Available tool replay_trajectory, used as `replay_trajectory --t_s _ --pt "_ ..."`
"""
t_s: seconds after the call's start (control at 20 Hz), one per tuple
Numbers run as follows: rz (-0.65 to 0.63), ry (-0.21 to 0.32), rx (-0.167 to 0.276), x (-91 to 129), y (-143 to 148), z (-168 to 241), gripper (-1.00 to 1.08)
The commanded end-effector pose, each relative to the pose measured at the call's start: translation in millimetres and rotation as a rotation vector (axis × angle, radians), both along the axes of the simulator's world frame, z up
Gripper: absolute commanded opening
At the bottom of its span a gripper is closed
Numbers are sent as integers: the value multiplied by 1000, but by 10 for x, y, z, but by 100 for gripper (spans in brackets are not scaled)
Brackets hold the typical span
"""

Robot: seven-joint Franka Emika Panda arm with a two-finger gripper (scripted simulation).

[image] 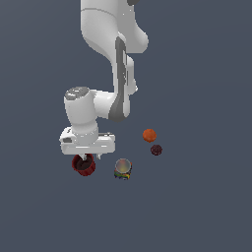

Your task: Pick up a designated object from a clutter of objects.

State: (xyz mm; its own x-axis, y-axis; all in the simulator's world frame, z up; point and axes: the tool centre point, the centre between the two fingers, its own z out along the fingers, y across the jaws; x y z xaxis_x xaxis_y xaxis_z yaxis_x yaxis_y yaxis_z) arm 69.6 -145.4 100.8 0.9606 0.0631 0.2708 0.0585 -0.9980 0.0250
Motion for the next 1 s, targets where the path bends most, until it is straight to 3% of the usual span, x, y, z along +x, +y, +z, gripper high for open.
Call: replay_trajectory --t_s 0.0,0.55,0.6,0.95 --pt "0 0 0 7 1 -29 28" --pt "0 -2 -1 67 -4 -277 28" --pt "0 -2 -1 67 -4 -277 -100" --pt "0 -2 -1 67 -4 -277 -100"
